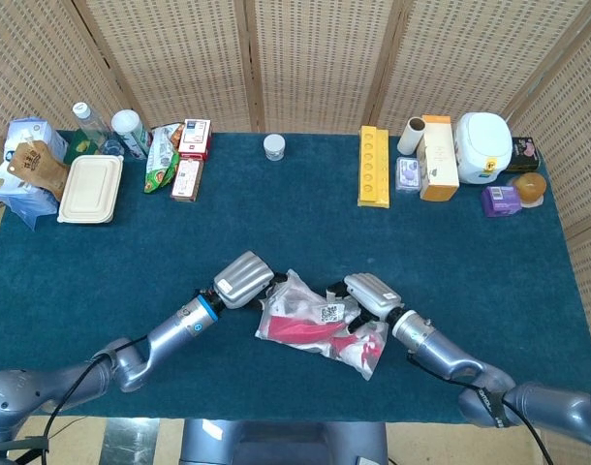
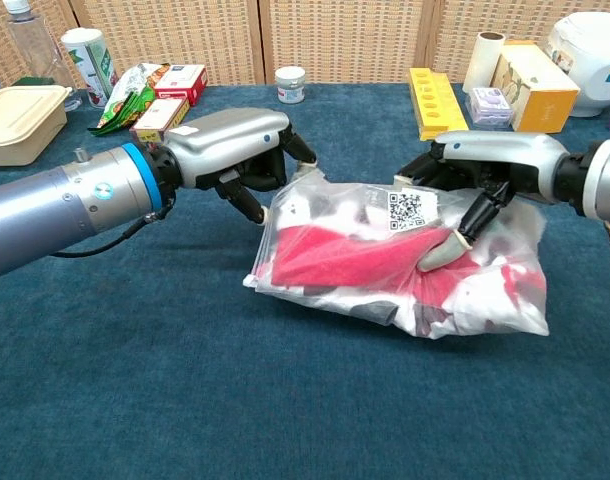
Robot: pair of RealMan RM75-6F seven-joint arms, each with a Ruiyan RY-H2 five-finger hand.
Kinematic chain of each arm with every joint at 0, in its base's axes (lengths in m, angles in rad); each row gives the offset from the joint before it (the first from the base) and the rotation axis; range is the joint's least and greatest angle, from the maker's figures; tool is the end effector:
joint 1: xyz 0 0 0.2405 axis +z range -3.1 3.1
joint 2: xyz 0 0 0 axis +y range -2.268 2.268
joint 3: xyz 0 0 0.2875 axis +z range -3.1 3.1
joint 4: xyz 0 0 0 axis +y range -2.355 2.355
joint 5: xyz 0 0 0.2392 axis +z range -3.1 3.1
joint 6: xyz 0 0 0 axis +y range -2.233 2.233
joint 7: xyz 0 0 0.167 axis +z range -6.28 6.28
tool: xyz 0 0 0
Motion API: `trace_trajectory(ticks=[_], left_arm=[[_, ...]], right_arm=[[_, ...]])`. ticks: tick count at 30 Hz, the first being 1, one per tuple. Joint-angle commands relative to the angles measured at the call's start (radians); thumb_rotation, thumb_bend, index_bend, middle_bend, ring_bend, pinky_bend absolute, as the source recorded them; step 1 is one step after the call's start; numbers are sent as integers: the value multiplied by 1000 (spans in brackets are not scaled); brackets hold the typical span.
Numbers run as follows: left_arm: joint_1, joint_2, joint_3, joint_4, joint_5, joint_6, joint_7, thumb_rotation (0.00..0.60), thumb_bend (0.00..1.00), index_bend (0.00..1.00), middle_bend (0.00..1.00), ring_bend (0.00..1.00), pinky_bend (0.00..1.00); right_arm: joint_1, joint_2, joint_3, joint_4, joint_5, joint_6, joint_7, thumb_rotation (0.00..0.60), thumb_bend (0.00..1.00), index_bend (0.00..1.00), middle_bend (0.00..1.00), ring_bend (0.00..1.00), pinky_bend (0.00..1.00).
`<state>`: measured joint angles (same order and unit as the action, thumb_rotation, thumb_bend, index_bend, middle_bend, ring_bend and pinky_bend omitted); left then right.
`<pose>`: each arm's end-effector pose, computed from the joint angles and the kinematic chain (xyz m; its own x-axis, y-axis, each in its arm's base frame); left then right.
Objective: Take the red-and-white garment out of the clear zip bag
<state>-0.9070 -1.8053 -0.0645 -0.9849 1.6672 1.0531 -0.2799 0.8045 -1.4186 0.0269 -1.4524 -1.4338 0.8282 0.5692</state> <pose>-0.1063 0.3988 -0.1237 0.3914 0.2234 0.8927 0.6627 -0.7415 -0.1050 -0.1787 -0.3748 -0.0474 0.0477 -0.6310 0.7743 -0.9363 -0.2982 -0.1854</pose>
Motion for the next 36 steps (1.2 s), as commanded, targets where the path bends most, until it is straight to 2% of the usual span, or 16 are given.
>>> trace_trajectory(ticks=[1,3,5,13,16,20,28,31,36], left_arm=[[-37,-71,10,101,10,-24,-31,600,443,862,1000,1000,1000],[-48,-88,8,133,11,-24,-41,600,441,863,1000,1000,1000],[-62,-100,3,158,11,-22,-49,600,439,864,1000,1000,1000],[-94,-93,-4,182,18,-3,-45,600,431,866,1000,1000,1000],[-111,-74,-7,176,27,5,-31,600,428,867,1000,1000,1000],[-120,-57,-6,171,24,3,-21,600,425,872,1000,1000,1000],[-132,-49,-1,173,20,7,-8,600,418,872,1000,1000,1000],[-141,-50,-2,182,24,16,-2,600,415,872,1000,1000,1000],[-178,-57,16,252,84,78,36,600,413,872,1000,1000,1000]], right_arm=[[-17,-9,3,15,1,10,21,600,117,7,128,289,365],[-32,-13,8,23,-1,37,24,600,117,0,68,204,255],[-58,-23,19,34,0,86,17,600,116,0,46,167,198],[-121,-9,31,48,-46,225,4,600,115,0,42,137,90],[-158,24,7,60,-92,293,-47,600,115,0,54,136,85],[-190,54,-20,61,-126,329,-77,600,115,0,58,136,85],[-226,85,-43,85,-202,410,-88,600,105,0,72,136,85],[-233,93,-51,111,-237,440,-116,600,105,29,114,148,88],[-258,91,-81,191,-323,517,-221,600,105,158,228,239,164]])
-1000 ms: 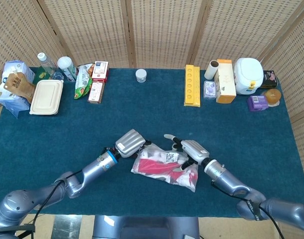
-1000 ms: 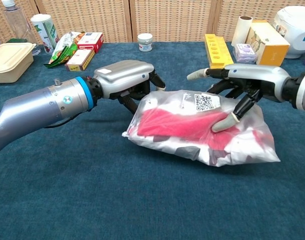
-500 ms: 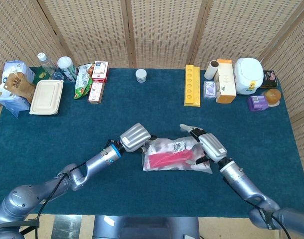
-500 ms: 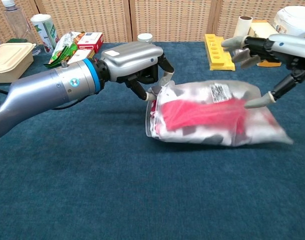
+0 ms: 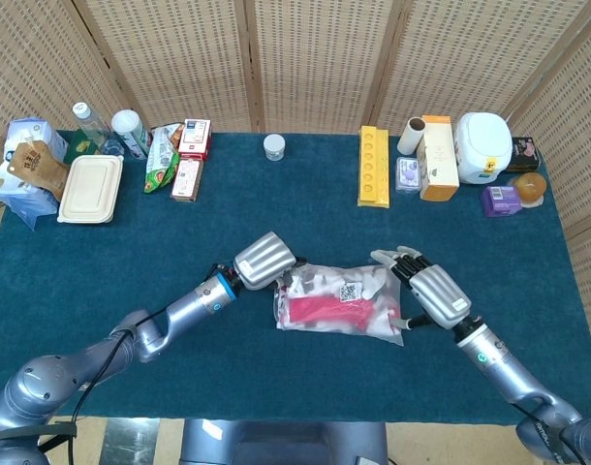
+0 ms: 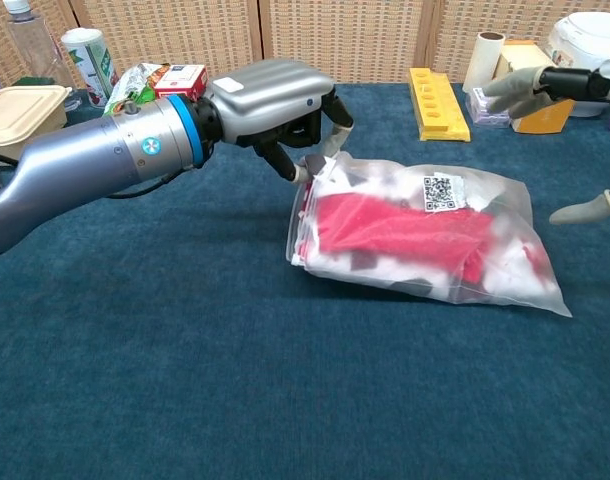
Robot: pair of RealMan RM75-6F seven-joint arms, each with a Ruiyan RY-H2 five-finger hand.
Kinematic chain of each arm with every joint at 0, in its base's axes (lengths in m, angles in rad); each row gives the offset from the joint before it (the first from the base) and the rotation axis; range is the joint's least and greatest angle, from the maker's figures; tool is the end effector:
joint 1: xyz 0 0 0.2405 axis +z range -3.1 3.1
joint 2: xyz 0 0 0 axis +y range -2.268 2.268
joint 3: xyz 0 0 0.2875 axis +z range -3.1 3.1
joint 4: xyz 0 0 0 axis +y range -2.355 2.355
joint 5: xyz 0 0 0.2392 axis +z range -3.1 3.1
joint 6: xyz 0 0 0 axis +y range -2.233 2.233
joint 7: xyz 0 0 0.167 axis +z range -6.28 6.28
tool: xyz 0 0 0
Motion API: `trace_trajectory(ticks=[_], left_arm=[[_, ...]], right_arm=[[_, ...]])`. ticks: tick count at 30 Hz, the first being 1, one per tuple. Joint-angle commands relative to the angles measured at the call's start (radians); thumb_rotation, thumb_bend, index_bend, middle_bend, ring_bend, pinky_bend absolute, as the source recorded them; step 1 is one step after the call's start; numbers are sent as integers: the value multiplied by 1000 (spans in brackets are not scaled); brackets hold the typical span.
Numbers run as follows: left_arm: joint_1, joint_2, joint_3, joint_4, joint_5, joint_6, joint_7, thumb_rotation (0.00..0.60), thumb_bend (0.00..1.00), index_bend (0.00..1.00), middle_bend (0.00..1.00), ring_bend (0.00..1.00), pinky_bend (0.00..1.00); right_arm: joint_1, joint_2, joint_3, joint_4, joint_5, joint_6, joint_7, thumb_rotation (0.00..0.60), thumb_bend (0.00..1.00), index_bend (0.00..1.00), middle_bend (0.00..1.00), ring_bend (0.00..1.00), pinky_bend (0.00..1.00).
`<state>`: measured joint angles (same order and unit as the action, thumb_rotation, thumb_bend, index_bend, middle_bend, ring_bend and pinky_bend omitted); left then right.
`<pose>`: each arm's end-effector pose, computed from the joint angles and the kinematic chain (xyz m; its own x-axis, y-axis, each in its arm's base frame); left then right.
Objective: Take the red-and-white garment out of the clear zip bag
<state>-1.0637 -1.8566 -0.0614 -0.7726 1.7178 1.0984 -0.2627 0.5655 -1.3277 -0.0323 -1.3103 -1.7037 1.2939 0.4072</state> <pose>-0.0601 0.4403 -0.1169 0.4923 -0.0079 0.8704 0.4741 -0.8362 -0.2758 -0.2565 -0.3405 0.0451 0.2698 -0.2216 0.9371 -0.8335 -0.5410 0.1121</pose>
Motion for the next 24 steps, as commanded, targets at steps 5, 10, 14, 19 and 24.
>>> trace_trajectory(ticks=[5,10,14,19,24], left_arm=[[-52,-23,31,107,67,64,17,600,412,872,1000,1000,1000],[-70,-49,34,143,60,57,7,600,405,873,1000,1000,1000],[-84,-58,17,148,23,6,0,600,391,872,1000,1000,1000],[-116,-61,-20,144,-23,-46,16,600,389,872,1000,1000,999],[-135,-59,-44,122,-57,-79,43,600,388,873,1000,1000,999]], right_arm=[[-43,-12,-44,100,-99,105,-83,600,105,213,284,288,199],[-65,-47,-67,199,-176,203,-87,600,105,286,356,359,257],[-61,-95,-77,291,-250,277,-131,600,96,312,451,481,313],[-43,-213,-85,502,-350,401,-174,600,53,333,607,699,466],[-11,-289,-109,653,-409,456,-196,600,30,345,727,859,705]])
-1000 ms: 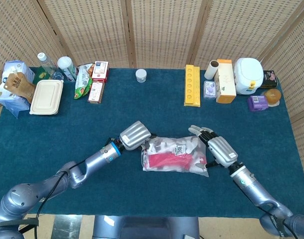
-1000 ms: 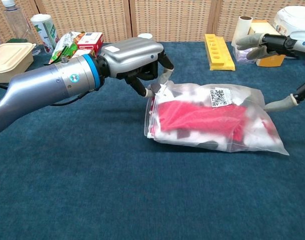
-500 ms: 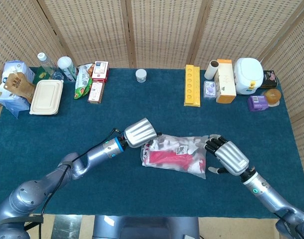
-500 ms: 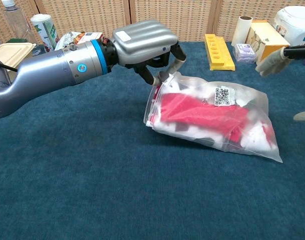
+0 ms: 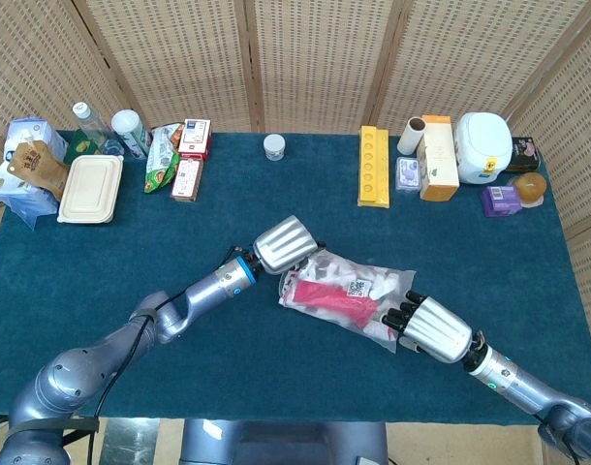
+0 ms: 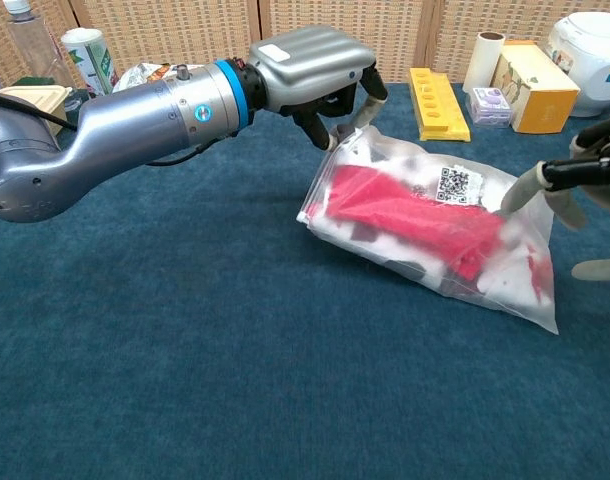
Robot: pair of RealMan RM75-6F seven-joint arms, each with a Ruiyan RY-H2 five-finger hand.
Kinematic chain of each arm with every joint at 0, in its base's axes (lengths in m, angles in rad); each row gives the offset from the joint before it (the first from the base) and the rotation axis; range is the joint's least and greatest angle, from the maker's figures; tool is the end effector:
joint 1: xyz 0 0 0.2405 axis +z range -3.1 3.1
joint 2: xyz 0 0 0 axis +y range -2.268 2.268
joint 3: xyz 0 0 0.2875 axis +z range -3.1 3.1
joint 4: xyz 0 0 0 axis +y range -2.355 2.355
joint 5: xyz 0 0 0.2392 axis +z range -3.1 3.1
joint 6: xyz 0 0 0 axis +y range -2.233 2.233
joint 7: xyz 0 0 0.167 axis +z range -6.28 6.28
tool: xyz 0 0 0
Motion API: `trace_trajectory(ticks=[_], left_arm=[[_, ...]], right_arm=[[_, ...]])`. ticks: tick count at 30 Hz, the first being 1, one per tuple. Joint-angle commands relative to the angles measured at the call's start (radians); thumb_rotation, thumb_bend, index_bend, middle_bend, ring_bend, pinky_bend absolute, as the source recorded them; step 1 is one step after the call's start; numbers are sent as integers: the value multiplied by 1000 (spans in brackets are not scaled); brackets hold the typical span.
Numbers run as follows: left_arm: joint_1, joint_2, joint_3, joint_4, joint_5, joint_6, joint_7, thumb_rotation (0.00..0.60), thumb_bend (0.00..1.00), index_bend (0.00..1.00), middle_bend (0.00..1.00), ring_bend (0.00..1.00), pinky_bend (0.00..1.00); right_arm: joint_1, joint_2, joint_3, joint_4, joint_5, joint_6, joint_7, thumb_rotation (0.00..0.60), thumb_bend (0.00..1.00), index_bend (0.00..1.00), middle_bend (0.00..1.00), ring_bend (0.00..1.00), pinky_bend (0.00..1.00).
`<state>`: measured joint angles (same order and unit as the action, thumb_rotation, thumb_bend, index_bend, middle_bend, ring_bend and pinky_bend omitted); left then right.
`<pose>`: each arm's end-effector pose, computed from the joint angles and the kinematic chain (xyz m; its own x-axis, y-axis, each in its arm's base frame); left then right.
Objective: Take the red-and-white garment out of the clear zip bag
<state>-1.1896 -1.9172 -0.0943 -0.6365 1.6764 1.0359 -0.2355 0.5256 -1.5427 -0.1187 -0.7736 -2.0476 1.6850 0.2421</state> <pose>-0.0147 0.4709 -0.1219 0.5333 -0.1082 0.8390 0.4171 -0.8292 -0.3720 -0.2832 -0.3049 0.0273 0.5152 0.1672 0.8406 -0.3913 -0.8267 0.4043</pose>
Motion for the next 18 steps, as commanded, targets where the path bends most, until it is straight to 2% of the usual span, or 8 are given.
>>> trace_trajectory(ticks=[1,5,8,18], left_arm=[[-11,4,-13,-22,-21,-22,23,600,388,873,1000,1000,999],[-14,16,-20,-62,-41,-45,62,600,388,872,1000,1000,999],[-13,27,-26,-99,-54,-55,93,600,388,874,1000,1000,999],[8,83,-44,-229,-112,-98,175,600,388,877,1000,1000,999]], right_arm=[[36,-84,-27,142,-75,75,-39,600,26,348,749,882,736],[62,-119,-46,227,-102,113,-53,600,11,373,835,981,873],[78,-142,-62,276,-117,127,-64,600,5,391,866,1000,925],[100,-170,-120,389,-129,117,-57,600,2,382,880,1000,942]])
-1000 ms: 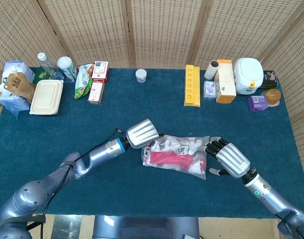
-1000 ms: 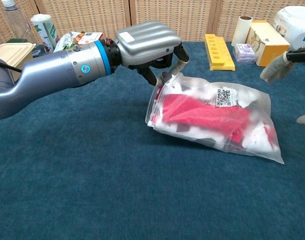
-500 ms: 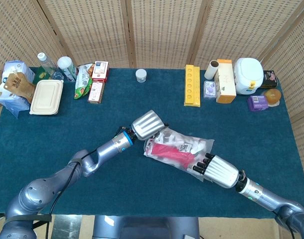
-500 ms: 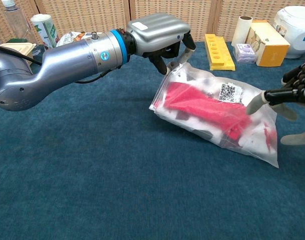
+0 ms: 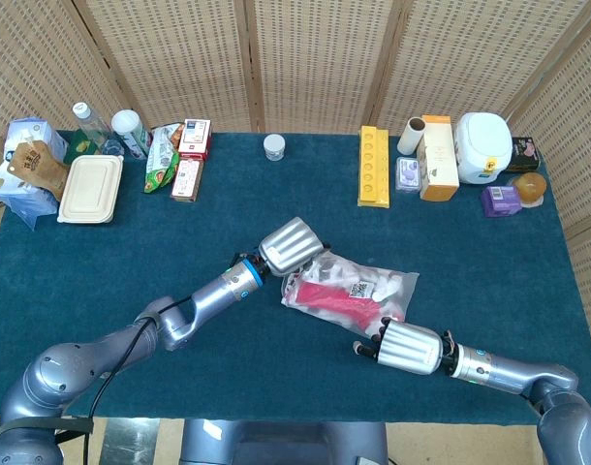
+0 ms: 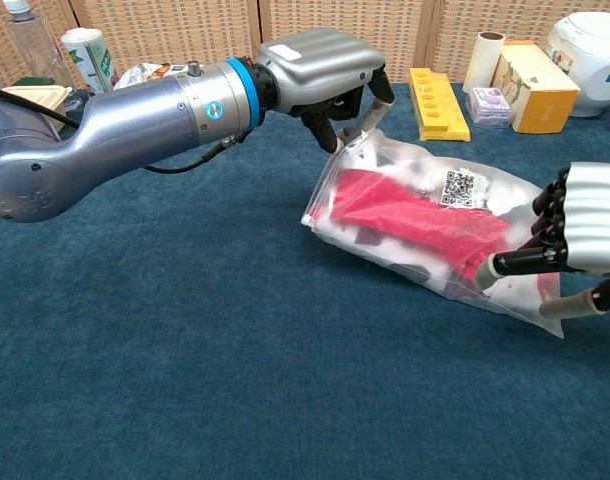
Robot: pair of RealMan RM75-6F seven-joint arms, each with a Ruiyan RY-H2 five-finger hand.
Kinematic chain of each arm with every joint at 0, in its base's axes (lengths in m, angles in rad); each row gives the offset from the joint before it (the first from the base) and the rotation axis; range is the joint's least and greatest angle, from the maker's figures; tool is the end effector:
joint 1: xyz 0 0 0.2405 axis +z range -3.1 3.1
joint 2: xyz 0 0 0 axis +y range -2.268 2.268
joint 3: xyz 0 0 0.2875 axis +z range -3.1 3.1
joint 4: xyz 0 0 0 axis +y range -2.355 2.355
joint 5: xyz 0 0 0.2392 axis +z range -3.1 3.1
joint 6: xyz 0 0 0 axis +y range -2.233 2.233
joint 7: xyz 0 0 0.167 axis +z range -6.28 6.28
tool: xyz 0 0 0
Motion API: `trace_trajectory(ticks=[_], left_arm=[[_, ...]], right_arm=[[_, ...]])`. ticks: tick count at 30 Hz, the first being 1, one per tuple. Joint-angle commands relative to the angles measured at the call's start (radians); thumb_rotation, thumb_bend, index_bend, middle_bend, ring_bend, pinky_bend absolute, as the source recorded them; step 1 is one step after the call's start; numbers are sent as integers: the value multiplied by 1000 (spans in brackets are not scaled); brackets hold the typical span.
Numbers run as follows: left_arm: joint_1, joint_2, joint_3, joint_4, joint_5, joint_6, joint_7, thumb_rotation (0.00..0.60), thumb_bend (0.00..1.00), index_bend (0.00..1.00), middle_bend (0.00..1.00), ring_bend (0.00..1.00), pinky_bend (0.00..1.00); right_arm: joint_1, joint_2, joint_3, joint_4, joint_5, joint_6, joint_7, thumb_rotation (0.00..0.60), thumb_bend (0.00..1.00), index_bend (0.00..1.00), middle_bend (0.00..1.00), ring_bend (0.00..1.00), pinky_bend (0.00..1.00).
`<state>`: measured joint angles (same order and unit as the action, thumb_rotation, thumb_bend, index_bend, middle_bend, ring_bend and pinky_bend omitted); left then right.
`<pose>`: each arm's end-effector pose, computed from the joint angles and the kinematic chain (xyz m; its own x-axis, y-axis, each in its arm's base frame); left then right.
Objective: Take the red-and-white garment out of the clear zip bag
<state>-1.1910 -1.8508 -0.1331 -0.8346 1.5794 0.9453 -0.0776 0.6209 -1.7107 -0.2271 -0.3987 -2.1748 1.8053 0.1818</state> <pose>-0.0037 0.4608 -0.1226 0.5586 -0.0689 0.8265 0.4518 -0.8104 -0.3730 -0.2756 -0.3122 -0.0072 0.5852 0.3470 0.7329 -0.0114 -0.9002 0.4353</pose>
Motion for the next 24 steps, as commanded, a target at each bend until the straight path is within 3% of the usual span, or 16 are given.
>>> trace_trajectory(ticks=[1,11,24], left_arm=[[13,23,-6,-43,-19,-8,26,600,388,876,1000,1000,999],[53,80,-6,-156,-57,-13,88,600,389,876,1000,1000,999],[78,99,-21,-219,-107,-35,161,600,390,876,1000,1000,999]], right_arm=[[5,-1,-17,22,0,-7,6,600,2,380,880,1000,943],[1,21,-65,107,11,-26,31,600,2,361,879,1000,931],[26,-30,-90,179,54,-40,87,600,2,356,878,1000,927]])
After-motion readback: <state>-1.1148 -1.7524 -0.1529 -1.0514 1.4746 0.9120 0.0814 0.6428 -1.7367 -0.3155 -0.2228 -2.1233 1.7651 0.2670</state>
